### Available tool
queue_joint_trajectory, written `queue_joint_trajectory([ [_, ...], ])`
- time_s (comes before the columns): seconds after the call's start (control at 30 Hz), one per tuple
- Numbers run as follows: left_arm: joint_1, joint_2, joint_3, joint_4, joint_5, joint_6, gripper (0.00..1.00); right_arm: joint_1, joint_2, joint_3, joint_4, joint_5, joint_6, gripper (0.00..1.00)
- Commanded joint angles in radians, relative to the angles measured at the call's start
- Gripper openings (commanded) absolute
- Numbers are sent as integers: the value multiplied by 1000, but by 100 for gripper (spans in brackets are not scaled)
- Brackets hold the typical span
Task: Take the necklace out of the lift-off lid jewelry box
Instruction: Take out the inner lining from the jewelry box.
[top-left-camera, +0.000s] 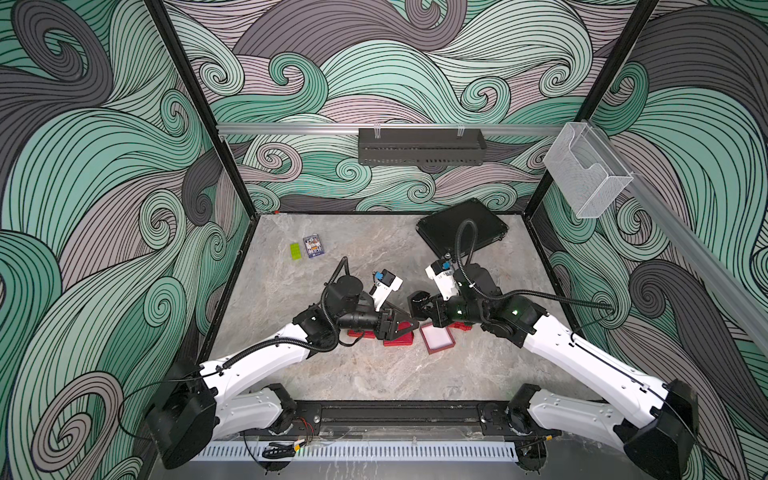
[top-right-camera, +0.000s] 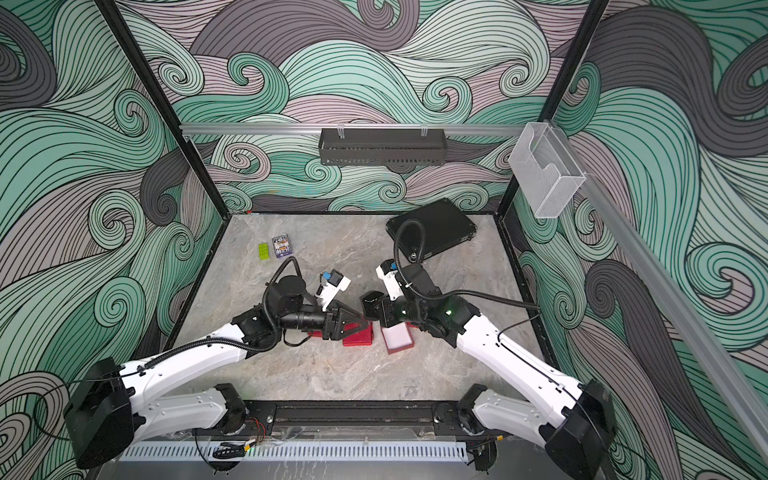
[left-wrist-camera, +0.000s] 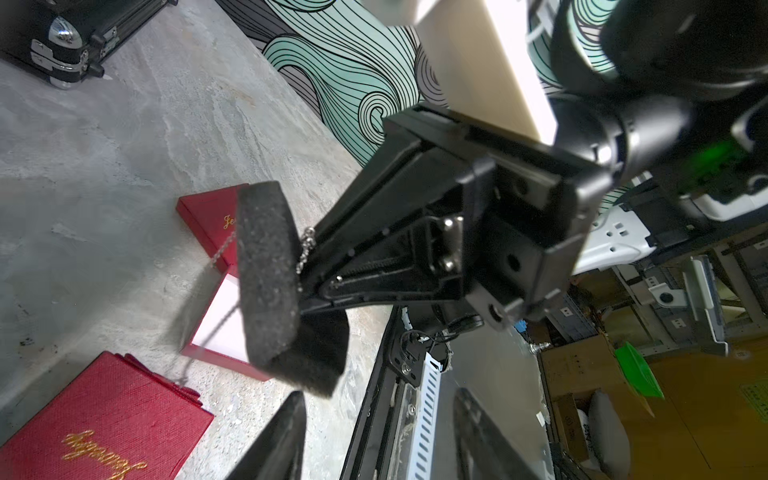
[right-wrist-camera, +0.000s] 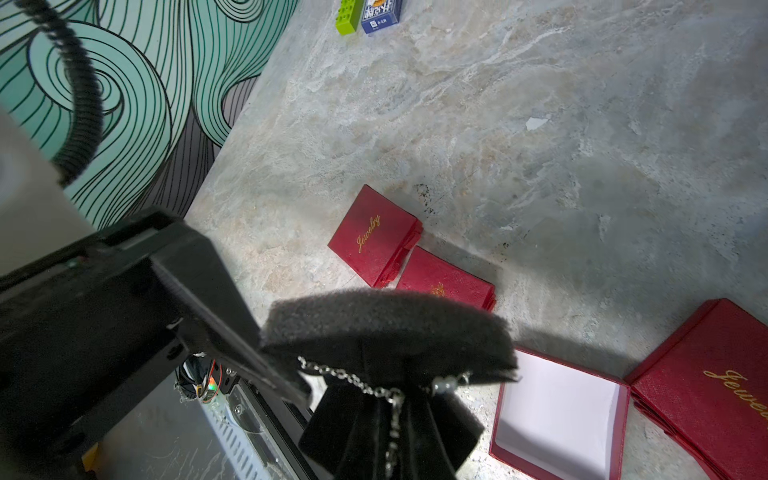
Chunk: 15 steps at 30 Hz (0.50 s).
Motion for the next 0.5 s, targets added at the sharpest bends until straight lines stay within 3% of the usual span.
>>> queue_joint_trajectory([
  [0.0, -14, 19, 46, -9, -51, -18, 53, 12, -31, 11, 34, -7, 12, 5],
  [0.47, -20, 56, 73, 7, -101, -45, 44, 23, -53, -19, 63, -22, 26, 5],
])
